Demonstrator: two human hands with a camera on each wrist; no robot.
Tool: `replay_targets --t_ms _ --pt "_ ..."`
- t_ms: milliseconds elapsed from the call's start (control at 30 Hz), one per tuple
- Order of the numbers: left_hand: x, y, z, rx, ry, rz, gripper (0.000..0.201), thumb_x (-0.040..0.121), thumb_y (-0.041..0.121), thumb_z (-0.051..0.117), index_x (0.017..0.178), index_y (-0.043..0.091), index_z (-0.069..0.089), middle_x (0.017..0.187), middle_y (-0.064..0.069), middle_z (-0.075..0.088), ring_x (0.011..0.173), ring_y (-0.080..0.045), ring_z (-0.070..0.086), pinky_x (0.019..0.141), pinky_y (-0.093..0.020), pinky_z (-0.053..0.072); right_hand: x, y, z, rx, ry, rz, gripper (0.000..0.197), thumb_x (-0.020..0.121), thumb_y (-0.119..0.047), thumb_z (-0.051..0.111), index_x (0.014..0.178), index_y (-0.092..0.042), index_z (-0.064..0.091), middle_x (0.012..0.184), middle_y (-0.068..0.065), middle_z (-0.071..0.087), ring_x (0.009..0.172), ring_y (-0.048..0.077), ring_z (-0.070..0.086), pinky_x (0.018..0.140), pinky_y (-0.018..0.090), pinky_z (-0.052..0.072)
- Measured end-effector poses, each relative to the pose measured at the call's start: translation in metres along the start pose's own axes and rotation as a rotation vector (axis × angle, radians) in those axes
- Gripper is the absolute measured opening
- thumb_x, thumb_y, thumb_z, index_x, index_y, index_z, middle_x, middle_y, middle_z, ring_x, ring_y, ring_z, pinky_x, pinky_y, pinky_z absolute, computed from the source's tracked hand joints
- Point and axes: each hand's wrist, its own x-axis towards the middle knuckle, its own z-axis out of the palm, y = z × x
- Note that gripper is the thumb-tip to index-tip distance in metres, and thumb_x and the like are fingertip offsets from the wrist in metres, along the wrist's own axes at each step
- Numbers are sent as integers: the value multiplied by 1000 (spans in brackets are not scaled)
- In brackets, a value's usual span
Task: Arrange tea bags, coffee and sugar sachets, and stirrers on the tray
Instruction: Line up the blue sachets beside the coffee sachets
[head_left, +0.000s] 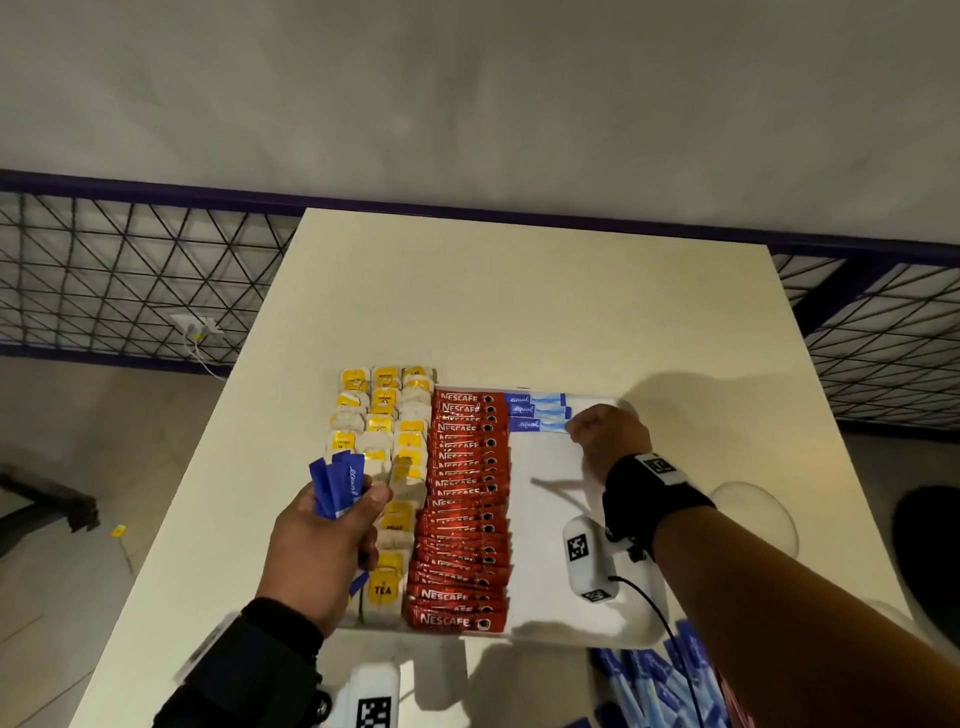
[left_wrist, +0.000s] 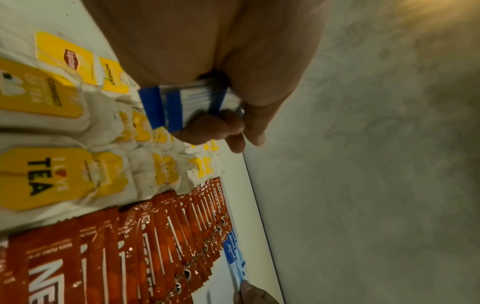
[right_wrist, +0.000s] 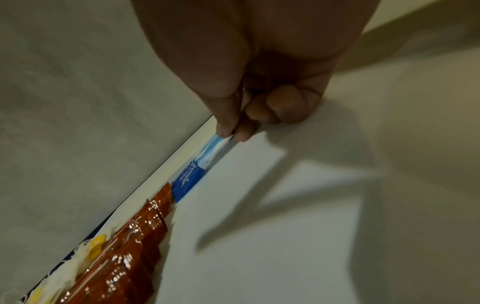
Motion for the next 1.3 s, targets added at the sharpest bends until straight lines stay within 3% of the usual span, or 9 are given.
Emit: replay_targets --t_ms 200,300,500,733,900,1067,1167,1233,1300 --pt "-2 -4 -3 12 0 -1 7 89 16 67 91 12 62 54 -9 48 49 -25 42 55 -36 42 7 -4 2 -49 56 -24 14 89 -28 64 79 -19 69 103 6 67 79 15 52 74 14 32" --pt "-2 -6 -4 0 3 -7 8 88 16 67 92 11 62 54 -10 47 49 -25 41 55 -37 42 9 -5 4 -77 71 -53 17 88 -29 65 83 -15 73 98 7 69 76 14 50 72 15 32" --pt "-2 -7 -5 -19 4 -10 8 87 16 68 91 11 62 56 -11 48 49 -25 41 53 -36 42 8 -10 2 -105 72 -58 19 88 -30 66 88 -12 73 95 11 70 92 27 61 73 20 35" --pt "-7 -4 -5 17 -9 -1 11 89 17 66 92 9 60 58 -14 50 49 -26 43 51 -34 43 8 -11 3 -110 82 -56 19 88 -31 66 86 -12 70 95 11 69 92 28 61 73 21 35" --pt "-12 -2 -5 -10 -71 -23 9 91 17 63 92 8 61 77 -23 58 50 -20 44 52 -35 43 6 -10 3 -62 101 -39 21 87 -33 67 91 -13 68 99 10 67 94 26 59 75 21 34" --pt "-15 1 -5 -397 -221 -216 16 90 -5 48 100 5 55 78 -13 59 51 -15 44 41 -26 36 0 -9 0 10 100 0 28 84 -39 69 97 -15 64 103 9 67 99 27 59 79 24 38" --pt "-17 4 -6 -522 -377 -255 45 64 12 83 102 2 60 80 -16 63 52 -17 50 40 -24 38 -25 -26 -7 65 144 -124 29 87 -44 64 95 -16 63 87 -1 65 94 25 61 80 26 43" --pt "-19 8 -3 -468 -473 -256 62 51 23 94 102 3 63 84 -17 65 55 -18 53 41 -24 39 -54 -48 -10 120 67 -272 23 90 -43 60 91 -20 63 82 -9 62 86 17 60 75 23 41" --pt "-24 12 4 -391 -526 -254 51 65 20 86 105 3 60 84 -16 65 54 -18 54 40 -23 37 -88 -71 -12 182 -212 -382 14 92 -41 58 91 -28 62 82 -16 60 77 5 56 65 15 37"
